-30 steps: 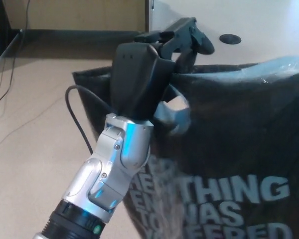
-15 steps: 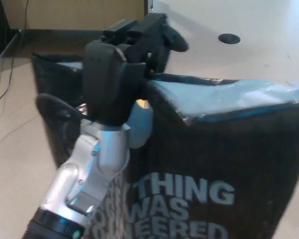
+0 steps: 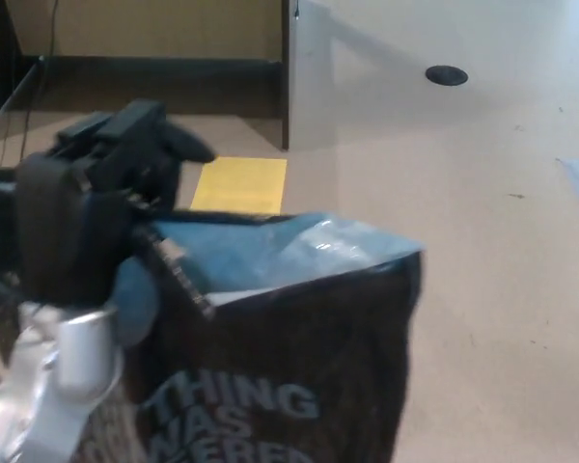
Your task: A person is holding a plastic bag and the robot extends its left hand to grab the bag by hooking its thumb into the holes at the top and brings its hand down by its side. Then it extends its arm again to hand the plastic bag back to the person.
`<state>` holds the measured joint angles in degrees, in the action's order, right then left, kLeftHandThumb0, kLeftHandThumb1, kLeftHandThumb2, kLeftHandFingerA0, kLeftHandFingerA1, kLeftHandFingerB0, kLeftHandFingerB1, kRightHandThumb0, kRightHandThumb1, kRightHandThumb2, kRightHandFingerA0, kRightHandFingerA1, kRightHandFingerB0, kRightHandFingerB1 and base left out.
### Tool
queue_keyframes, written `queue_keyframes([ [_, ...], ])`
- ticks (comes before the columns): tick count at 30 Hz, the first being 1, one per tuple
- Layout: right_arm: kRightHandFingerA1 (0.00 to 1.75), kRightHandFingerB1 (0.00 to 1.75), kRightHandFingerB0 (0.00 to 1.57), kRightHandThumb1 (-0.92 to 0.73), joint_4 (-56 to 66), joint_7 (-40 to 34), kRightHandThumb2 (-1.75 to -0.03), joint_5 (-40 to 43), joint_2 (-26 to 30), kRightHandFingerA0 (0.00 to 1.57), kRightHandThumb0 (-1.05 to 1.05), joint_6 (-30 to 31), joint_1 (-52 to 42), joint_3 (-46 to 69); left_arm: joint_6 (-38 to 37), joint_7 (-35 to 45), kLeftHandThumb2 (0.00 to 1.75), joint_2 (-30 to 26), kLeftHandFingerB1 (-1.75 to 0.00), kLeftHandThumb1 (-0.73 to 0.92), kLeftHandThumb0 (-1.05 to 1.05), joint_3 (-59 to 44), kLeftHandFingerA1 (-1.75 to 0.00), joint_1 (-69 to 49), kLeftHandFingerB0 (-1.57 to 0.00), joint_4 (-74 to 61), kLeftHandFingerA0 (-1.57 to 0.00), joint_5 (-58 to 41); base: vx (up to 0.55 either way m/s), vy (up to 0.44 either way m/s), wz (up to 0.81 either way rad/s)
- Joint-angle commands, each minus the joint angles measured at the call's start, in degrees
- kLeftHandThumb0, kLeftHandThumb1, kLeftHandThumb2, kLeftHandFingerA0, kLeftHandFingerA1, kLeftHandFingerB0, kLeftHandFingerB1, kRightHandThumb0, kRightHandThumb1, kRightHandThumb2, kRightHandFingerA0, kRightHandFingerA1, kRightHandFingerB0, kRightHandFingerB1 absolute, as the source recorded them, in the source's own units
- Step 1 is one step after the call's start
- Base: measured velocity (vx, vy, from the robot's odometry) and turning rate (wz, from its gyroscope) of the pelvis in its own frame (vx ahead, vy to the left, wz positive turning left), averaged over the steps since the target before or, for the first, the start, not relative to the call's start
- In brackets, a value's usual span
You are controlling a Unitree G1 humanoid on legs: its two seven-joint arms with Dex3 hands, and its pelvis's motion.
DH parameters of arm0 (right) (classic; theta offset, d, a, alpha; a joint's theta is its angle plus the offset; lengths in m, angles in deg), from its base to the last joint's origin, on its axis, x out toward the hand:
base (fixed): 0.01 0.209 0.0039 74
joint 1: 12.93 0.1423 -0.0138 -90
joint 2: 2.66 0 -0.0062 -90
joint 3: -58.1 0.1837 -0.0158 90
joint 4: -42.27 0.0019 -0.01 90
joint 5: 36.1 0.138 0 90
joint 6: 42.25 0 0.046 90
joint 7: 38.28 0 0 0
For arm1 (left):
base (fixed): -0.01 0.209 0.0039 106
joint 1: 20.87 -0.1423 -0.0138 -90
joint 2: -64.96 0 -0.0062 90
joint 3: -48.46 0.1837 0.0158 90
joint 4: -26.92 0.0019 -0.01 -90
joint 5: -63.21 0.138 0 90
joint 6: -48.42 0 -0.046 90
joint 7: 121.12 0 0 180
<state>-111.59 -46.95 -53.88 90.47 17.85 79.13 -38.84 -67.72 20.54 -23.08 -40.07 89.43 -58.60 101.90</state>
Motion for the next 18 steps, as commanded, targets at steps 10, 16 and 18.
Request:
queue_keyframes([
  [10, 0.59, 0.41, 0.55, -0.68, 1.1, -0.5, -0.6, 0.4, 0.2, 0.77, -0.26, 1.7, -0.7, 0.3, -12.8, -4.5, 0.95, -3.0, -1.22, 0.59, 0.0, -8.1, -1.6, -17.3, -0.79, 3.8, -0.97, -5.4, 0.0, 0.0, 0.0],
  [16, 0.76, 0.42, 0.55, -0.69, 1.3, -0.2, -0.61, 0.2, 0.3, 0.81, -0.26, 1.3, -0.3, 0.0, -17.0, -9.7, 1.06, -4.0, -1.05, 0.51, 0.06, -10.4, -1.36, -22.5, -0.9, 9.7, -1.28, -2.1, 0.0, 0.0, 0.0],
  [18, 0.74, 0.42, 0.56, -0.69, 1.1, -0.3, -0.6, 0.0, 0.3, 0.81, -0.26, 1.3, -0.1, -0.1, -18.0, -9.8, 1.06, -4.2, -1.06, 0.52, 0.08, -10.7, -1.37, -24.2, -0.89, 12.0, -1.28, -2.6, 0.0, 0.0, 0.0],
])
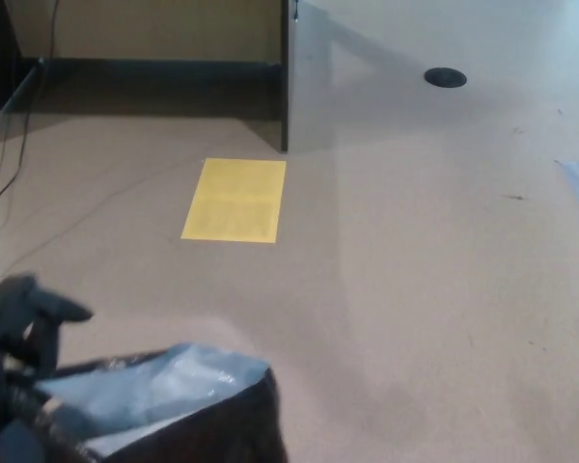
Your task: A person is holding a plastic bag and the robot extends its left hand to grab the bag by hooking its thumb into the holes at the top and brings its hand down by its side. Then it extends its arm again to hand the plastic bag back to the person.
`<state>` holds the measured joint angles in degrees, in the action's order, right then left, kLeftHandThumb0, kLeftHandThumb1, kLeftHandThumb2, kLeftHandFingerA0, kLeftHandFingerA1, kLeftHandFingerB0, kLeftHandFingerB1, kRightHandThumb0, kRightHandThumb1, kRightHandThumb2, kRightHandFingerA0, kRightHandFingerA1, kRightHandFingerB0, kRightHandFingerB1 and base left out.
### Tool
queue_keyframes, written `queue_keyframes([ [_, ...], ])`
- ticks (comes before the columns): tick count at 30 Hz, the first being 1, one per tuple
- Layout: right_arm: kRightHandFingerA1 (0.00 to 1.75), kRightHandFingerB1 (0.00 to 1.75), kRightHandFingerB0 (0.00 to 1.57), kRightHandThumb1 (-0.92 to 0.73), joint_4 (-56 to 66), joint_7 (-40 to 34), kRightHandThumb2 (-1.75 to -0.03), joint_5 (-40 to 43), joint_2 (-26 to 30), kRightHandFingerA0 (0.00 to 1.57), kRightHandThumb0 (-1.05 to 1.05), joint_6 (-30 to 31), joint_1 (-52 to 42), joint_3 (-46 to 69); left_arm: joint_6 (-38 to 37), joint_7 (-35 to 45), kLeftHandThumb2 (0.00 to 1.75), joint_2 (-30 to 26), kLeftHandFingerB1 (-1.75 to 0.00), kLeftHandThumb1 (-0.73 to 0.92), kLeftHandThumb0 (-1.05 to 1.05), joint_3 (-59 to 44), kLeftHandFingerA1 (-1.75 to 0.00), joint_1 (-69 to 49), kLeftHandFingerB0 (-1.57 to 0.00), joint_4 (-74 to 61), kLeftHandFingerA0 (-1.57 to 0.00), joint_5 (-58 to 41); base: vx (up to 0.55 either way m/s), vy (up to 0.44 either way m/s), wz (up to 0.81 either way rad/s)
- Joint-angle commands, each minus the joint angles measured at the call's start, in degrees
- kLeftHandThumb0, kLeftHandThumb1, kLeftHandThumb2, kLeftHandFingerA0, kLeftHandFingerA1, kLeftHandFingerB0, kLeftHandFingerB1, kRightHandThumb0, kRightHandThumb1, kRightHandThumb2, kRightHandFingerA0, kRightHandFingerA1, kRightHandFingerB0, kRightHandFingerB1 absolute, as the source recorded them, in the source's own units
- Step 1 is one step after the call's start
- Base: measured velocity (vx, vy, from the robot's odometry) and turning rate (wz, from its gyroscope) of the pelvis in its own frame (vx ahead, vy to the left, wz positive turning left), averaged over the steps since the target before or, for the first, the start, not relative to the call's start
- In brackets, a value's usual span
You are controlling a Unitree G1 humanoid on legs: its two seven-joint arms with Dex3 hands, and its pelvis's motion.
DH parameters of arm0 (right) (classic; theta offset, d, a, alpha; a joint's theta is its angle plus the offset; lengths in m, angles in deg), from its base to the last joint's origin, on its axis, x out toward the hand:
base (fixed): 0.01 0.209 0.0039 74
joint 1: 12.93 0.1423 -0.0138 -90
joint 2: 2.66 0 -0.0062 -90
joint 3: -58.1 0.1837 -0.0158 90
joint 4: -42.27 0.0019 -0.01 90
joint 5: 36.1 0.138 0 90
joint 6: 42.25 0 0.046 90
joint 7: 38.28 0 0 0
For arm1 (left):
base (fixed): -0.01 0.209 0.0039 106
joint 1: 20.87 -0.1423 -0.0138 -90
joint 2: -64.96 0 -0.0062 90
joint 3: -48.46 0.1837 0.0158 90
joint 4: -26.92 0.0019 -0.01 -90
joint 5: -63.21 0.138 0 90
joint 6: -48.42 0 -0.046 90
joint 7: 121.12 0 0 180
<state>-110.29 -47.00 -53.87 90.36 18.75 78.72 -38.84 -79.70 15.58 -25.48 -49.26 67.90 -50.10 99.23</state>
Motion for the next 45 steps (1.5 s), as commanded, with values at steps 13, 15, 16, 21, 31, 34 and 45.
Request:
queue_keyframes([
  [13, 0.69, 0.42, 0.57, -0.68, -0.9, 0.0, -0.59, 0.2, 0.6, 0.78, -0.27, -0.2, 1.2, -0.2, -9.0, -13.6, 1.02, -5.3, -1.01, 0.52, 0.14, 1.9, -1.29, -6.0, -0.89, 26.0, -1.2, 3.9, 0.0, 0.0, 0.0],
  [15, 0.68, 0.42, 0.57, -0.67, -0.8, -0.3, -0.6, -0.1, 0.6, 0.79, -0.27, 0.5, 1.6, -0.5, -9.3, -15.0, 0.79, -5.5, -1.08, 0.64, 0.1, 3.3, -1.56, -6.3, -0.87, 29.6, -0.95, 4.2, 0.0, 0.0, 0.0],
  [16, 0.67, 0.42, 0.57, -0.67, -0.8, -0.3, -0.6, -0.1, 0.6, 0.79, -0.26, 0.5, 1.6, -0.5, -9.4, -15.9, 0.78, -5.6, -1.04, 0.65, 0.07, 3.8, -1.53, -6.2, -0.89, 30.4, -0.94, 4.5, 0.0, 0.0, 0.0],
  [21, 0.73, 0.42, 0.57, -0.68, -0.9, 0.0, -0.6, 0.4, 0.4, 0.8, -0.26, -0.5, 0.3, -0.3, -9.9, -19.5, 0.75, -6.2, -1.1, 0.68, 0.05, 7.5, -1.6, -7.0, -0.83, 37.0, -0.92, 5.6, 0.0, 0.0, 0.0],
  [31, 0.69, 0.42, 0.57, -0.68, -0.6, -0.4, -0.6, -0.3, 0.5, 0.79, -0.25, 0.8, 1.3, -1.1, -10.4, -22.0, 0.77, -5.7, -1.19, 0.7, 0.02, 12.7, -1.64, -5.6, -0.84, 44.0, -0.9, 4.5, 0.0, 0.0, 0.0],
  [34, 0.73, 0.42, 0.56, -0.68, -0.6, -0.2, -0.6, 0.0, 0.5, 0.81, -0.25, 0.7, 1.1, -0.9, -10.8, -23.5, 0.73, -5.7, -1.21, 0.73, 0.01, 13.9, -1.66, -5.4, -0.82, 45.0, -0.9, 4.9, 0.0, 0.0, 0.0],
  [45, 0.65, 0.43, 0.58, -0.68, -1.4, -0.2, -0.6, -0.3, 0.4, 0.8, -0.27, 0.1, 1.5, -1.3, -9.8, -23.9, 0.75, -6.5, -1.09, 0.71, 0.02, 15.1, -1.59, -4.5, -0.86, 45.6, -0.89, 3.6, 0.0, 0.0, 0.0],
])
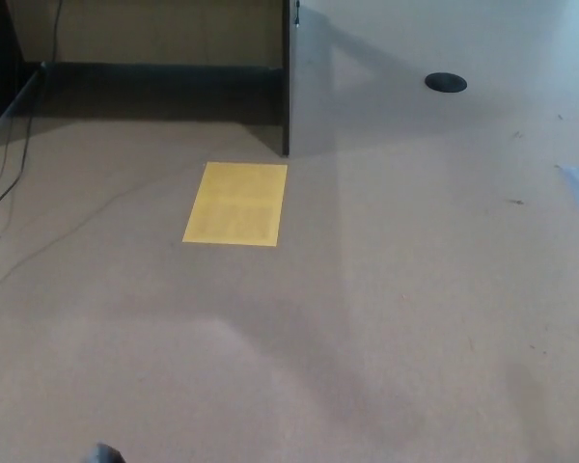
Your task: A person is holding a plastic bag and the robot extends its left hand to grab the bag by hooking its thumb into the holes at the top and brings its hand down by its side. Then it extends its arm again to hand the plastic bag back to the person.
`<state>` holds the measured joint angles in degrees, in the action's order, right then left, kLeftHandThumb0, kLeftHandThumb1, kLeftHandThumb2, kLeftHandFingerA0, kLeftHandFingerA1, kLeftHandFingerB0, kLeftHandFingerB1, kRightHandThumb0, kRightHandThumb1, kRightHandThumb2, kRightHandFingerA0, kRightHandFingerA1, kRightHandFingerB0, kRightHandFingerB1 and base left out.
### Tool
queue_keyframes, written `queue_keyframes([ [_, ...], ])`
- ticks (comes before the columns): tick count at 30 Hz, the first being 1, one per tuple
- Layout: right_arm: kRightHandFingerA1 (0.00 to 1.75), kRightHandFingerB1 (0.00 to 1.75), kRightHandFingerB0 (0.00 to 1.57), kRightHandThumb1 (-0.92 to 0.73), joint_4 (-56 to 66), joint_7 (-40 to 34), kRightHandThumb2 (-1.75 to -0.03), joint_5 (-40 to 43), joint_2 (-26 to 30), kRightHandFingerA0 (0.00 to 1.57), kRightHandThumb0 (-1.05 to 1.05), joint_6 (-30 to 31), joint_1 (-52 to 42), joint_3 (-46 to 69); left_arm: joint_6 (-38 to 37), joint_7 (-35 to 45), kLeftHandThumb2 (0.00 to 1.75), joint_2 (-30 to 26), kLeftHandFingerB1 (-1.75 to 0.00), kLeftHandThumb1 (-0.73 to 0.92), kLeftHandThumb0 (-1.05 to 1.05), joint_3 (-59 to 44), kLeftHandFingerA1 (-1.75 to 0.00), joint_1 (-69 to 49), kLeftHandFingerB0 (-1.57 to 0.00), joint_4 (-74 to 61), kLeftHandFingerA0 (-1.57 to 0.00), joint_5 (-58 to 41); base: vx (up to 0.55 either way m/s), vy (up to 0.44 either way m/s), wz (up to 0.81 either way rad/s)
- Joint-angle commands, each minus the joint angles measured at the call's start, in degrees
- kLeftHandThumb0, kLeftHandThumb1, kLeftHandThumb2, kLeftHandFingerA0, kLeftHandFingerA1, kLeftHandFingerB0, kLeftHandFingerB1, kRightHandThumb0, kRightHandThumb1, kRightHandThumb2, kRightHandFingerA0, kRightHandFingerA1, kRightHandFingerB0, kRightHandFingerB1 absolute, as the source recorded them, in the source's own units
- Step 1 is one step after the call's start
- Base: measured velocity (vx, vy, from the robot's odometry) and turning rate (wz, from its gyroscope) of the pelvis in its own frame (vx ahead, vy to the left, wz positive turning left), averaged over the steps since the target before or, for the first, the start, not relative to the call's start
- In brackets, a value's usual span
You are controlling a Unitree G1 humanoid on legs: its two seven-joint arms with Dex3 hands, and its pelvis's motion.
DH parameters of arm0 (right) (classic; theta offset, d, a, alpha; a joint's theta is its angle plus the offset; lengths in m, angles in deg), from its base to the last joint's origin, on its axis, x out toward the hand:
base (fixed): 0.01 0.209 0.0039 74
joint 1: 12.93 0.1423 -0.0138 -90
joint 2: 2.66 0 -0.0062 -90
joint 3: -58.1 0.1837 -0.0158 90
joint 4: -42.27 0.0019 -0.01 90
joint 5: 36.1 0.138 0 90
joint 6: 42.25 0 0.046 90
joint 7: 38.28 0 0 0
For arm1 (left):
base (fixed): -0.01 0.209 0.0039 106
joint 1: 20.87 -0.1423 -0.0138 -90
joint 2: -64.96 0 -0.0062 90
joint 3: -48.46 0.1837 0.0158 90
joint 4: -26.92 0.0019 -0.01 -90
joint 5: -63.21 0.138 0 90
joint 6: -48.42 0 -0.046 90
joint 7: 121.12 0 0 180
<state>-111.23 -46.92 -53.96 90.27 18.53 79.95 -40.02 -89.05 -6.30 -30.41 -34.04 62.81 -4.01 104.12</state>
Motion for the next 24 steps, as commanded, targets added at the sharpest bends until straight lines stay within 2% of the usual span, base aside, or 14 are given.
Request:
queue_keyframes([
  [1, 0.65, 0.43, 0.58, -0.68, -0.5, -0.4, -0.6, -0.3, 0.6, 0.8, -0.27, 0.3, 0.3, -0.2, -0.5, -2.0, 0.75, -1.7, -1.09, 0.71, 0.02, -0.1, -1.59, 0.6, -0.86, -0.7, -0.89, -1.4, 0.0, 0.0, 0.0],
  [2, 0.65, 0.43, 0.58, -0.68, -0.6, -0.4, -0.6, -0.2, 0.5, 0.81, -0.27, 0.4, 0.0, -0.1, -0.2, -2.1, 0.77, -1.9, -1.06, 0.69, 0.04, -0.3, -1.59, 0.4, -0.88, -1.8, -0.89, -1.3, 0.0, 0.0, 0.0],
  [4, 0.69, 0.44, 0.58, -0.68, -0.9, -0.3, -0.59, 0.1, 0.5, 0.8, -0.24, -0.4, -0.2, 0.1, -1.1, -2.4, 0.78, -2.6, -1.16, 0.69, 0.05, -0.7, -1.66, 0.4, -0.8, -3.9, -0.86, -1.4, 0.0, 0.0, 0.0],
  [6, 0.73, 0.43, 0.57, -0.68, -0.9, 0.0, -0.6, 0.3, 0.4, 0.79, -0.25, -0.4, -0.4, 0.2, -1.4, -2.9, 0.82, -3.2, -1.15, 0.66, 0.05, -1.9, -1.6, 0.7, -0.85, -8.2, -0.88, -1.5, 0.0, 0.0, 0.0],
  [8, 0.73, 0.43, 0.57, -0.68, -0.3, -0.1, -0.6, 0.2, 0.5, 0.79, -0.25, 0.1, -0.5, 0.1, -2.3, -3.2, 0.86, -3.7, -1.17, 0.65, 0.05, -2.9, -1.65, 1.0, -0.86, -12.4, -0.92, -1.5, 0.0, 0.0, 0.0],
  [10, 0.72, 0.43, 0.58, -0.68, -0.4, -1.0, -0.59, -0.4, 0.6, 0.81, -0.24, -0.4, -0.6, -0.2, -2.3, -0.3, 0.88, -3.8, -1.18, 0.67, 0.04, -4.3, -1.68, 0.9, -0.81, -16.7, -0.9, -3.0, 0.0, 0.0, 0.0],
  [11, 0.69, 0.43, 0.59, -0.67, -0.6, -1.0, -0.59, -0.4, 0.6, 0.81, -0.26, -0.4, -0.7, -0.2, -1.9, 1.5, 0.95, -3.6, -1.29, 0.63, 0.05, -5.1, -1.68, 1.0, -0.76, -20.3, -0.87, -3.9, 0.0, 0.0, 0.0],
  [14, 0.7, 0.43, 0.58, -0.68, -1.0, -0.8, -0.6, -0.3, 0.6, 0.79, -0.26, -0.5, -1.0, -0.2, -1.0, 4.3, 0.95, -3.2, -1.24, 0.61, 0.05, -6.5, -1.68, 1.6, -0.81, -27.7, -0.95, -5.0, 0.0, 0.0, 0.0],
  [16, 0.68, 0.43, 0.58, -0.68, -1.0, -0.5, -0.6, -0.1, 0.5, 0.78, -0.27, -0.4, -1.4, -0.1, 1.2, 6.2, 0.94, -2.8, -1.25, 0.63, 0.05, -7.4, -1.66, 2.0, -0.8, -33.1, -0.96, -4.7, 0.0, 0.0, 0.0],
  [17, 0.62, 0.43, 0.59, -0.69, -0.8, 0.0, -0.6, 0.2, 0.4, 0.76, -0.27, -0.2, -1.5, 0.1, 3.2, 8.9, 1.01, -2.4, -1.21, 0.58, 0.05, -7.9, -1.63, 3.5, -0.82, -37.9, -0.96, -5.4, 0.0, 0.0, 0.0],
  [20, 0.59, 0.43, 0.58, -0.68, -0.7, -0.3, -0.6, -0.2, 0.6, 0.78, -0.27, 0.4, -1.5, -0.2, 5.4, 12.7, 0.89, -1.4, -1.22, 0.66, 0.0, -8.3, -1.65, 6.8, -0.82, -43.7, -0.98, -6.7, 0.0, 0.0, 0.0],
  [22, 0.58, 0.43, 0.58, -0.69, -0.3, -0.4, -0.61, -0.4, 0.6, 0.79, -0.28, 0.9, -1.5, -0.4, 7.3, 15.3, 0.92, -1.0, -1.24, 0.63, -0.01, -8.5, -1.64, 8.8, -0.83, -46.4, -0.99, -7.3, 0.0, 0.0, 0.0],
  [23, 0.57, 0.43, 0.59, -0.68, -0.2, -0.6, -0.61, -0.5, 0.6, 0.79, -0.27, 0.9, -1.5, -0.4, 10.2, 16.6, 1.01, -0.3, -1.26, 0.6, -0.1, -8.5, -1.71, 11.8, -0.75, -48.6, -0.93, -6.4, 0.0, 0.0, 0.0],
  [24, 0.58, 0.43, 0.58, -0.68, -0.1, -0.6, -0.6, -0.5, 0.5, 0.78, -0.27, 0.9, -1.5, -0.4, 12.7, 18.7, 1.03, 0.5, -1.24, 0.56, -0.17, -8.3, -1.63, 14.7, -0.78, -50.7, -1.09, -6.2, 0.0, 0.0, 0.0],
])
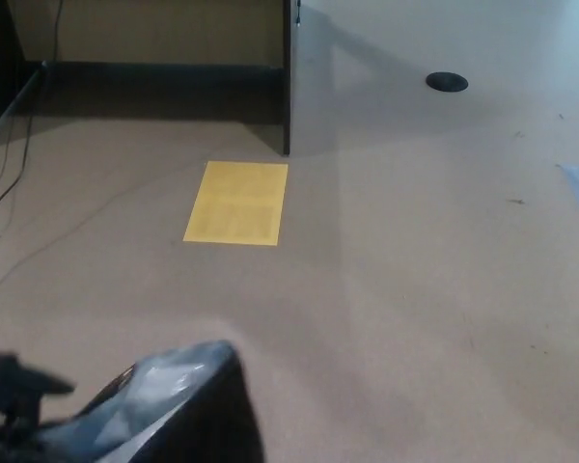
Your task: A person is holding a plastic bag and the robot extends its left hand to grab the bag by hooking its thumb into the holes at the top and brings its hand down by its side. Then it extends its arm again to hand the plastic bag back to the person.
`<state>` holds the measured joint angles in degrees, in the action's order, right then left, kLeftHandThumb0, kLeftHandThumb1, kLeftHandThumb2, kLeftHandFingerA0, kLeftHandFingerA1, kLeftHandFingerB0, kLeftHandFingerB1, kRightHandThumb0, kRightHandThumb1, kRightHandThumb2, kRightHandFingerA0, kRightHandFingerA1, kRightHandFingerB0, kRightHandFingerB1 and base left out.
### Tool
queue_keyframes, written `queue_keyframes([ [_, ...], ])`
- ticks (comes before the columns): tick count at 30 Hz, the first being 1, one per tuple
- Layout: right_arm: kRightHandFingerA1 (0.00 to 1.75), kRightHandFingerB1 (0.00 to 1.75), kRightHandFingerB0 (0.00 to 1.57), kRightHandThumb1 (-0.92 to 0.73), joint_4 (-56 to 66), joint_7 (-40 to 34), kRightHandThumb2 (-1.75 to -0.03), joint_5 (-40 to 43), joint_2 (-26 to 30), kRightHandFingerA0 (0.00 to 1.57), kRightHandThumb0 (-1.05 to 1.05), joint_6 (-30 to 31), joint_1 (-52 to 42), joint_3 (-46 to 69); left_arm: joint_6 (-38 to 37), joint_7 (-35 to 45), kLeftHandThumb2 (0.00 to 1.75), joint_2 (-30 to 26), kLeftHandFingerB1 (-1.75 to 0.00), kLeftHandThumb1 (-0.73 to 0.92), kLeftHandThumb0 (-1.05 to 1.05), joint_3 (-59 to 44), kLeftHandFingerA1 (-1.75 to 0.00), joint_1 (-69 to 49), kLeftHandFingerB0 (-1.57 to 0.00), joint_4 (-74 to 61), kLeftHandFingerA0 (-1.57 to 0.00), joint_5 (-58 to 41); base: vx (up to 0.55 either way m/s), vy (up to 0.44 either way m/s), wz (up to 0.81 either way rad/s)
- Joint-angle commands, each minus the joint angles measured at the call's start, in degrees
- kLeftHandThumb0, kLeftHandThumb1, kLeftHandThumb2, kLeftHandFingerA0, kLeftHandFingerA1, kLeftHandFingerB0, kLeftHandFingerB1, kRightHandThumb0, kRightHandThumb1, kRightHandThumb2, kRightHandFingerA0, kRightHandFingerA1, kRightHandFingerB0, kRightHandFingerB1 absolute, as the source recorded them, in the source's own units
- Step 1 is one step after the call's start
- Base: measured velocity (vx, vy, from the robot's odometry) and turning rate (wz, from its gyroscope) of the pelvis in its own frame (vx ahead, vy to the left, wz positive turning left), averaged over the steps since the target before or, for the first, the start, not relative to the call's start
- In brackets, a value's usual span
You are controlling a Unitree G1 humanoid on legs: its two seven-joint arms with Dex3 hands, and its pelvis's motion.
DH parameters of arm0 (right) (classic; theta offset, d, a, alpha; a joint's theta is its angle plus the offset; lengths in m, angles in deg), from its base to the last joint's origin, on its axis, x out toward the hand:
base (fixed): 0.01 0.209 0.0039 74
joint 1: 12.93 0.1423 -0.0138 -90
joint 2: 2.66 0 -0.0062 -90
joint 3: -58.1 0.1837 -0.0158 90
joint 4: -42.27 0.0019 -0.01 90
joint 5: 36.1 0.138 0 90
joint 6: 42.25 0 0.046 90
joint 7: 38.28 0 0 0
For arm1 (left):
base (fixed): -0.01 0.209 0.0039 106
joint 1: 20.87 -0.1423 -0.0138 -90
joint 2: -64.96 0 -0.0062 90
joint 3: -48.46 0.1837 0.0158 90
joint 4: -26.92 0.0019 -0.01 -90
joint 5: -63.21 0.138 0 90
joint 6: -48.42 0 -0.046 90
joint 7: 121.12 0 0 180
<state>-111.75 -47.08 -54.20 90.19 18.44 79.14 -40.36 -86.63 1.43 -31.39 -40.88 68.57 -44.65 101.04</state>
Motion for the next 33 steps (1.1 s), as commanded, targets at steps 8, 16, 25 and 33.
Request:
queue_keyframes([
  [8, 0.64, 0.44, 0.6, -0.69, 0.5, -0.3, -0.61, 0.0, 0.7, 0.78, -0.28, 0.6, -0.3, 0.1, 17.3, 17.4, 1.04, 5.4, -1.05, 0.54, 0.01, 0.6, -1.34, 22.7, -0.87, -13.4, -1.25, -1.0, 0.0, 0.0, 0.0],
  [16, 0.71, 0.44, 0.62, -0.68, 0.1, -1.0, -0.6, -0.4, 0.9, 0.8, -0.27, -0.4, -0.2, -0.1, 19.0, 19.3, 0.8, 8.0, -1.18, 0.68, -0.09, 3.2, -1.59, 34.4, -0.75, -9.3, -0.81, 1.0, 0.0, 0.0, 0.0],
  [25, 0.79, 0.45, 0.61, -0.67, -0.3, -1.0, -0.6, -0.1, 0.4, 0.82, -0.28, -0.7, -0.1, 0.0, 24.2, 22.3, 0.83, 14.8, -1.2, 0.62, -0.12, 9.0, -1.62, 45.0, -0.81, -11.1, -1.1, 4.6, 0.0, 0.0, 0.0],
  [33, 0.74, 0.44, 0.62, -0.68, 0.4, -0.7, -0.6, -0.2, 0.3, 0.79, -0.27, 0.4, -0.3, -0.2, 27.7, 24.0, 0.66, 19.8, -1.24, 0.72, -0.18, 13.5, -1.71, 48.2, -0.72, -13.3, -0.96, 7.4, 0.0, 0.0, 0.0],
])
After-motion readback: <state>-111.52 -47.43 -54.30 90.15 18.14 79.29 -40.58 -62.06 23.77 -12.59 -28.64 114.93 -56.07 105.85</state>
